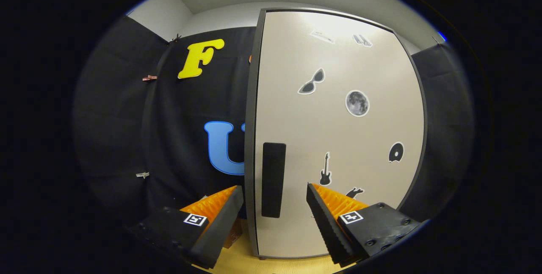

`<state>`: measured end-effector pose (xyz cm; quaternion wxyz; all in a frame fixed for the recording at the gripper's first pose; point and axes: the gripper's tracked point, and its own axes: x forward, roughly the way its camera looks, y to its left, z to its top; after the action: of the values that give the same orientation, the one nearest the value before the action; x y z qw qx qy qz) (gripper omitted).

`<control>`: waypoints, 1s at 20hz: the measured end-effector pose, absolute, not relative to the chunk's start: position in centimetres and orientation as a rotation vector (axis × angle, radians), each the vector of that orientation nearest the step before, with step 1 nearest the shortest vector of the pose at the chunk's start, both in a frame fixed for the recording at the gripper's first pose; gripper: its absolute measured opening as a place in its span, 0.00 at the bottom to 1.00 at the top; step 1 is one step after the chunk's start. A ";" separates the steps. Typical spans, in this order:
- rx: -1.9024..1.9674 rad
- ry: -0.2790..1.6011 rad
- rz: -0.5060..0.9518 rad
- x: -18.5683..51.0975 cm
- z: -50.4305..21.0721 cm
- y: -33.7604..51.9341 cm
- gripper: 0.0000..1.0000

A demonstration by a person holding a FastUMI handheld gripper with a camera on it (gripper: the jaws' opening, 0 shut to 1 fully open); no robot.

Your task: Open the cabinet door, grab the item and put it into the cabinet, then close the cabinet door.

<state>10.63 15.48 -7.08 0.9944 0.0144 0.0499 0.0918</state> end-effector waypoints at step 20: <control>0.053 0.117 0.110 15.1 -9.6 16.0 0.25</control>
<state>15.08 15.97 -9.57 0.9964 0.0265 0.0586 0.0551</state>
